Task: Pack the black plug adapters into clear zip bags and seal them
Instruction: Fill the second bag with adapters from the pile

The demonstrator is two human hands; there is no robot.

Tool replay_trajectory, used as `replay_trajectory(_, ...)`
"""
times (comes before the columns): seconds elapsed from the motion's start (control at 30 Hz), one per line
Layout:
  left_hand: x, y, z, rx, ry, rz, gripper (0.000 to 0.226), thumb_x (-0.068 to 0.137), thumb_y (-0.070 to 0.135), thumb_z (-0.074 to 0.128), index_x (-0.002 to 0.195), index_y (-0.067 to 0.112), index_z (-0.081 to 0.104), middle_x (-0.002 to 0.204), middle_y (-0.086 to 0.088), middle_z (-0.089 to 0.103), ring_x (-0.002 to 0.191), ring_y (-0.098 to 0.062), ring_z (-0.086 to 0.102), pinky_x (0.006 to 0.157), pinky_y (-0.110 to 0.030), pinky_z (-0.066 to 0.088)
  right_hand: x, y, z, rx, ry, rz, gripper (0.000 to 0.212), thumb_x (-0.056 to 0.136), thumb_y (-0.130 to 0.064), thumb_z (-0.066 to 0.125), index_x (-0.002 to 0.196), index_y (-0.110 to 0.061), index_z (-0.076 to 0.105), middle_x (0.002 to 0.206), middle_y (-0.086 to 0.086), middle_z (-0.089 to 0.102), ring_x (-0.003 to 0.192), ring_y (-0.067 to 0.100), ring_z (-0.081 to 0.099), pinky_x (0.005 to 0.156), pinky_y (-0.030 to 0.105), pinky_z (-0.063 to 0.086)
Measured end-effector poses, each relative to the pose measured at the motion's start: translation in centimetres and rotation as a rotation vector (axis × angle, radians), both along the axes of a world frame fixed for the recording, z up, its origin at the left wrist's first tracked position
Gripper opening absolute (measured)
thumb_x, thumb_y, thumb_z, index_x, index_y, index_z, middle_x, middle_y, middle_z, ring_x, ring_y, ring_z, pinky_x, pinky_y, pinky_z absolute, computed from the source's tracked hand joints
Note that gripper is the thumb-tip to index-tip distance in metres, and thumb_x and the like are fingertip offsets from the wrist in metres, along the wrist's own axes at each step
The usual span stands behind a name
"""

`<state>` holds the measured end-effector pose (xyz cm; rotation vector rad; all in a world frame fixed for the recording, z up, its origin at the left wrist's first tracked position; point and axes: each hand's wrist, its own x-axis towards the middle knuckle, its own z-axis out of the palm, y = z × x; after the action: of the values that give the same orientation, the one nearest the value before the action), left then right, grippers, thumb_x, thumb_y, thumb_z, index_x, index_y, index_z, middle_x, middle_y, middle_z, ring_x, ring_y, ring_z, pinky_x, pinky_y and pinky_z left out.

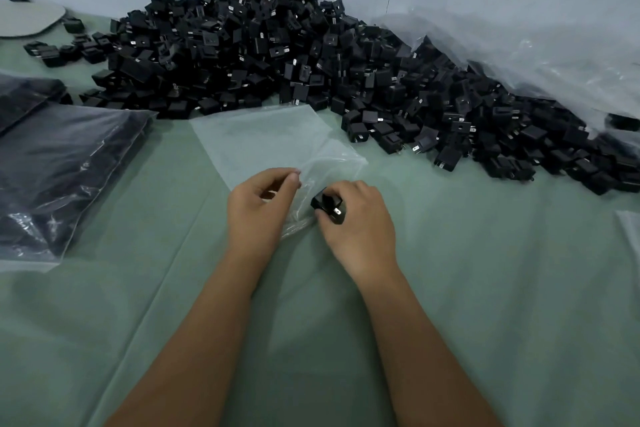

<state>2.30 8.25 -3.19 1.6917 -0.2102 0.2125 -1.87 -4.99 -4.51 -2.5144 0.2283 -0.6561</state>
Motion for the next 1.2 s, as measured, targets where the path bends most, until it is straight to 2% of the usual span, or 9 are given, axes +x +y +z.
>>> replay_trajectory(0.1,-0.2,0.0,-0.1,0.073,-0.135,-0.022,0.013,0.09,0.018,0.069,0.091,0.03,0.074,0.089,0.014,0.072,0.092,-0.006,0.064,0.084,-0.025,0.047,0.0,0.1,0.0,-0.075,-0.03,-0.022,0.018,0.081,-0.029,0.069,0.097,-0.022,0.064,0.094,-0.005,0.059,0.092,0.017,0.048,0.078,0.03,0.045)
replay_trajectory(0.23,-0.2,-0.2,-0.4,0.224,-0.259,-0.054,0.01,0.089,0.018,0.071,0.094,0.024,0.076,0.096,0.01,0.068,0.103,-0.009,0.057,0.091,-0.017,0.04,-0.3,0.2,0.2,0.176,-0.027,0.265,0.034,0.079,-0.019,0.069,0.112,-0.022,0.061,0.105,-0.009,0.06,0.098,0.008,0.054,0.086,0.018,0.044)
replay_trajectory(0.37,0.4,0.0,-0.6,0.167,-0.122,-0.049,0.017,0.094,0.019,0.062,0.102,0.03,0.072,0.11,0.015,0.066,0.116,-0.004,0.053,0.097,-0.013,0.036,-0.2,0.1,0.0,0.294,0.025,0.281,0.032,0.079,-0.012,0.068,0.107,-0.026,0.063,0.102,-0.012,0.063,0.087,0.003,0.059,0.082,0.018,0.048)
replay_trajectory(0.5,0.6,0.0,-0.7,0.071,-0.015,-0.07,0.021,0.097,0.018,0.057,0.104,0.033,0.07,0.114,0.017,0.067,0.119,-0.003,0.053,0.104,-0.026,0.042,-0.2,-0.2,0.1,0.349,0.012,0.289,0.018,0.076,-0.016,0.074,0.09,-0.027,0.071,0.089,-0.013,0.065,0.083,0.003,0.061,0.081,0.027,0.05)
replay_trajectory(0.6,0.8,0.0,-0.8,0.053,0.014,-0.086,0.019,0.097,0.02,0.057,0.102,0.031,0.072,0.112,0.017,0.068,0.12,-0.005,0.055,0.107,-0.036,0.042,-0.5,-0.3,0.2,0.333,-0.018,0.283,0.007,0.077,-0.03,0.069,0.082,-0.029,0.074,0.104,-0.015,0.066,0.102,0.0,0.058,0.093,0.025,0.045)
replay_trajectory(0.73,1.0,0.0,-1.1,0.035,0.057,-0.103,0.019,0.097,0.022,0.057,0.105,0.03,0.073,0.116,0.012,0.069,0.121,-0.006,0.055,0.109,-0.039,0.041,-0.5,-0.7,0.5,0.19,0.029,0.268,0.01,0.076,-0.036,0.061,0.077,-0.035,0.071,0.114,-0.017,0.066,0.124,-0.001,0.044,0.107,0.027,0.017)
replay_trajectory(0.93,0.9,0.1,-1.0,0.13,0.037,-0.158,0.028,0.096,0.022,0.059,0.102,0.048,0.065,0.109,0.039,0.059,0.128,0.004,0.044,0.112,-0.028,0.033,-0.8,-1.0,0.5,0.142,0.038,0.261,0.012,0.08,-0.038,0.06,0.084,-0.04,0.07,0.099,-0.025,0.067,0.118,-0.006,0.044,0.107,0.031,0.015)
replay_trajectory(1.07,1.0,0.2,-1.3,0.238,0.02,-0.214,0.035,0.093,0.018,0.059,0.114,0.044,0.065,0.107,0.053,0.05,0.132,0.012,0.033,0.106,-0.014,0.025,-1.0,-0.8,0.7,-0.01,0.028,0.272,0.018,0.082,-0.042,0.056,0.093,-0.04,0.07,0.099,-0.023,0.067,0.113,0.0,0.046,0.103,0.025,0.016)
replay_trajectory(1.2,1.1,0.1,-1.2,0.241,0.015,-0.212,0.031,0.099,0.02,0.052,0.106,0.046,0.067,0.122,0.036,0.053,0.134,0.006,0.033,0.105,-0.016,0.026,-1.4,-0.8,1.0,-0.056,0.041,0.305,0.02,0.082,-0.043,0.056,0.095,-0.041,0.072,0.103,-0.02,0.066,0.113,0.003,0.048,0.105,0.03,0.016)
